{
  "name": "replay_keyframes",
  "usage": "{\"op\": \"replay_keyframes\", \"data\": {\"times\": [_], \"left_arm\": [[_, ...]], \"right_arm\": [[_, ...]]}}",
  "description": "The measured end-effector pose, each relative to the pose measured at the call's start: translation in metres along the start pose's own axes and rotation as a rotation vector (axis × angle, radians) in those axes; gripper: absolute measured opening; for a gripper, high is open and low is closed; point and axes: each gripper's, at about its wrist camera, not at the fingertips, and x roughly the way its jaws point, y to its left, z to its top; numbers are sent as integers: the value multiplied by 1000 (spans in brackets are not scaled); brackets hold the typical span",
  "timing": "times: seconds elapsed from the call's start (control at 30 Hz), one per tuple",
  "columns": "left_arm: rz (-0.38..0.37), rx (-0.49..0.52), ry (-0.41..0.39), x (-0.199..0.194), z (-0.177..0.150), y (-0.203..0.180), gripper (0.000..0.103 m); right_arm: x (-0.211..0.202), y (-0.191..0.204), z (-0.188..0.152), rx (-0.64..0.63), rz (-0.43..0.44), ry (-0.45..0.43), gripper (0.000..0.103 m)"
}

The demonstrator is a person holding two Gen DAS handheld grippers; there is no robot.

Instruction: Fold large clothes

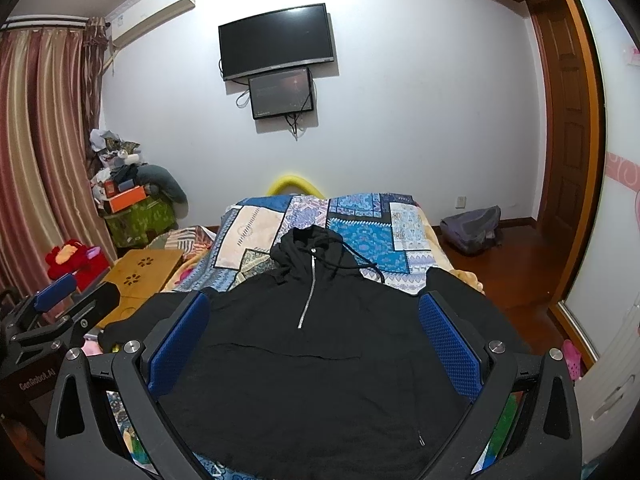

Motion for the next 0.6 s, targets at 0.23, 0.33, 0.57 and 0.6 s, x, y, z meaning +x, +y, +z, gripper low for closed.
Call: {"op": "replay_keyframes", "data": {"times": [0.23, 0.33, 0.57, 0.6], "left_arm": [[77, -21, 38, 37, 2, 38, 103], [110, -48, 77, 61, 0, 66, 103], [197, -163, 174, 112, -16, 144, 103], [209, -189, 194, 120, -22, 161, 103]], "right_arm": [[24, -2, -3, -2, -19, 35, 103], [40, -5, -4, 2, -26, 62, 103], [82, -7, -8, -23, -71, 140, 103], [88, -8, -9, -25, -75, 154, 103]]}}
